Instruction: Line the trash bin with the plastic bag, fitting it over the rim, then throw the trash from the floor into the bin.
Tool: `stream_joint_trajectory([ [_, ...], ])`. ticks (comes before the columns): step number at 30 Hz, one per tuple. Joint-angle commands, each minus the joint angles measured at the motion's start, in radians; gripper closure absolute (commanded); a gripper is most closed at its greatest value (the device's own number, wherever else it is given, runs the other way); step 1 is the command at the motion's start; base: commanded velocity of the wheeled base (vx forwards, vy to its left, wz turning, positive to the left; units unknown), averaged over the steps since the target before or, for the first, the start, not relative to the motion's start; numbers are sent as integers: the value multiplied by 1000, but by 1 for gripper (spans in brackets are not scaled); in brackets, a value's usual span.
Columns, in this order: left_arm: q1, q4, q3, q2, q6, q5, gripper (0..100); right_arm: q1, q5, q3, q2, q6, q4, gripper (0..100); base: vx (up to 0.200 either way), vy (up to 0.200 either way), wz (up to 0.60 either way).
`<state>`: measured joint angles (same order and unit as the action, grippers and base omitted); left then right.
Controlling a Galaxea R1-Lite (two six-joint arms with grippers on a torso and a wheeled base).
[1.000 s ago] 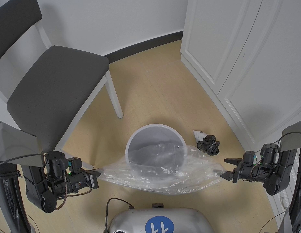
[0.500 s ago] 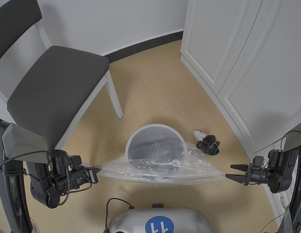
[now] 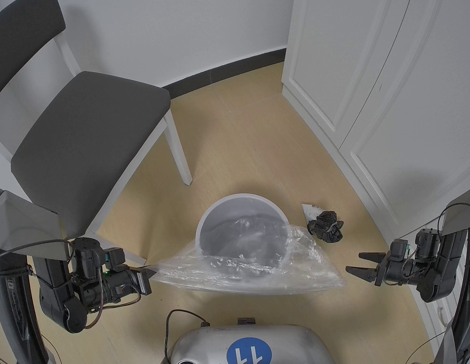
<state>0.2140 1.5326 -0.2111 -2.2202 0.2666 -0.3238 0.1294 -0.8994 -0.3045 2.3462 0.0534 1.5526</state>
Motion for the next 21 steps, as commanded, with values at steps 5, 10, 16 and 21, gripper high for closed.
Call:
stream_joint_trajectory([
  [5, 56, 0, 107, 8, -7, 2, 100, -221, 349, 42, -166, -60, 18, 0, 0, 0, 0],
  [10, 74, 0, 88, -62, -7, 3, 100, -310, 502, 47, -206, -64, 18, 0, 0, 0, 0],
  [16, 67, 1, -70, -177, 5, 80, 100, -430, 634, 54, -232, -64, 18, 0, 0, 0, 0],
  [21, 67, 1, -152, -167, 83, 131, 100, -565, 777, 62, -225, -63, 18, 0, 0, 0, 0],
])
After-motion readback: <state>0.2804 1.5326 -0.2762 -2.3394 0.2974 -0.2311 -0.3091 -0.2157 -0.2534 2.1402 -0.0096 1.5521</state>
